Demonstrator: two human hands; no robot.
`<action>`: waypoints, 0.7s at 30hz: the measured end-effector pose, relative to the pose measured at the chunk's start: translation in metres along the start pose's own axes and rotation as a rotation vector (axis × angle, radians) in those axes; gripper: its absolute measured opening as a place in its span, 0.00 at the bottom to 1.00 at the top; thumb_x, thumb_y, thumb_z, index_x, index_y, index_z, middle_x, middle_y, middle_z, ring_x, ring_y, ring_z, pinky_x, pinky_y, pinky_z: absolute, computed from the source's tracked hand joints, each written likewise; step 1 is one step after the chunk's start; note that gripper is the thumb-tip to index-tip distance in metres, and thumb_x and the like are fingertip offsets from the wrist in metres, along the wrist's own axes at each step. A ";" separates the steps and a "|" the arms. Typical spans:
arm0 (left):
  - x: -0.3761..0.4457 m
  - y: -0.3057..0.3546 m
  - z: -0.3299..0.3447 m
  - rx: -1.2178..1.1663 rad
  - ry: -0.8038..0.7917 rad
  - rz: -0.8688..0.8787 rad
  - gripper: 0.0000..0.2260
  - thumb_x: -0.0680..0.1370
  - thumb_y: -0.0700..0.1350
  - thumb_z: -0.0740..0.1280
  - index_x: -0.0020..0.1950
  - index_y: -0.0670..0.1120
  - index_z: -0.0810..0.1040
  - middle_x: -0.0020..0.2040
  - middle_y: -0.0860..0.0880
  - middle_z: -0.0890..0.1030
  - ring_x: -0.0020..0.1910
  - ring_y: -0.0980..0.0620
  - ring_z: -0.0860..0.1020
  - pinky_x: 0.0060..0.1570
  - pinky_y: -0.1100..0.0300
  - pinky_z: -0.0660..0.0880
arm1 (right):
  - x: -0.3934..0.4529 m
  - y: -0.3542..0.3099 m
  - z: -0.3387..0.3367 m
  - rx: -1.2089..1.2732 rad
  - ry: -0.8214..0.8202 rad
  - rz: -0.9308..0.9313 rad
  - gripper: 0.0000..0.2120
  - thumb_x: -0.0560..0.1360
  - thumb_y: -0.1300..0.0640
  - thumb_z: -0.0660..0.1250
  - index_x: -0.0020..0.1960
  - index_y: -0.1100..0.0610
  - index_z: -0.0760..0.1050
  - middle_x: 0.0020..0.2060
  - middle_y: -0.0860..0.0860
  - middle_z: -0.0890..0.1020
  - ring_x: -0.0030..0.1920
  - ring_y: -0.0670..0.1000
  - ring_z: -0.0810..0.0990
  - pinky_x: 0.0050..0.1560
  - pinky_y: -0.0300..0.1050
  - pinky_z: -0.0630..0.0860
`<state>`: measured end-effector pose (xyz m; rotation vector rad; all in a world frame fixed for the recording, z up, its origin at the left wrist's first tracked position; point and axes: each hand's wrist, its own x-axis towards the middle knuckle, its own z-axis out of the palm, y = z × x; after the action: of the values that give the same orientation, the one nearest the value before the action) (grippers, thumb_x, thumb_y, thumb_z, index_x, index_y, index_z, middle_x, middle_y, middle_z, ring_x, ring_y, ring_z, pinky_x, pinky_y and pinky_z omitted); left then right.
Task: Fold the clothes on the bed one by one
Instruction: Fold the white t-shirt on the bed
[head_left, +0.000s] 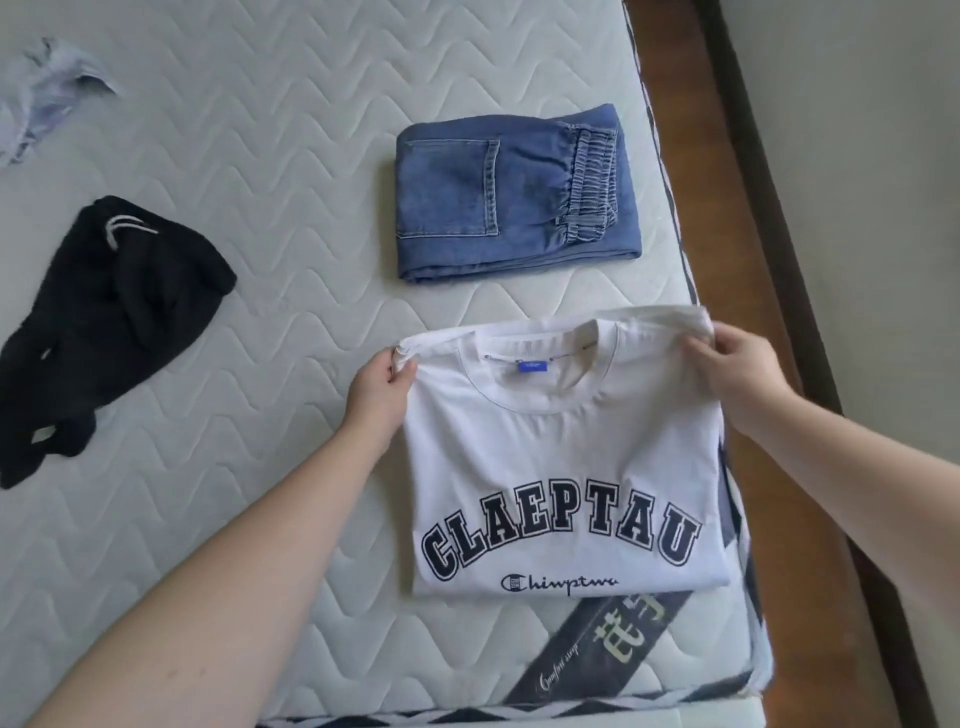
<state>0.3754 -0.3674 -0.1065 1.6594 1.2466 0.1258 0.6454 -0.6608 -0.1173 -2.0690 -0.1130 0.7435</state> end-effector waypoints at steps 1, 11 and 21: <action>0.013 -0.001 0.001 -0.028 0.012 0.015 0.05 0.81 0.43 0.65 0.46 0.51 0.77 0.48 0.47 0.82 0.47 0.50 0.78 0.52 0.54 0.73 | 0.012 -0.002 0.002 0.004 0.005 -0.018 0.04 0.77 0.54 0.70 0.44 0.50 0.83 0.35 0.45 0.82 0.34 0.43 0.77 0.36 0.40 0.75; 0.056 -0.048 0.025 -0.132 -0.060 -0.285 0.21 0.79 0.47 0.68 0.67 0.38 0.72 0.61 0.41 0.80 0.58 0.44 0.80 0.63 0.48 0.75 | 0.045 0.023 0.010 -0.336 -0.058 0.138 0.22 0.75 0.43 0.69 0.63 0.53 0.74 0.49 0.51 0.80 0.39 0.49 0.77 0.36 0.43 0.71; -0.084 -0.103 0.021 0.006 -0.332 -0.345 0.13 0.74 0.45 0.74 0.57 0.44 0.81 0.49 0.49 0.85 0.47 0.53 0.83 0.48 0.61 0.78 | -0.064 0.088 -0.007 -0.775 -0.310 0.248 0.29 0.73 0.30 0.62 0.36 0.58 0.70 0.29 0.52 0.76 0.30 0.52 0.74 0.29 0.44 0.63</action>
<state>0.2815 -0.4495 -0.1562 1.3776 1.2521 -0.3509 0.5805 -0.7396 -0.1538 -2.7053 -0.3697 1.3257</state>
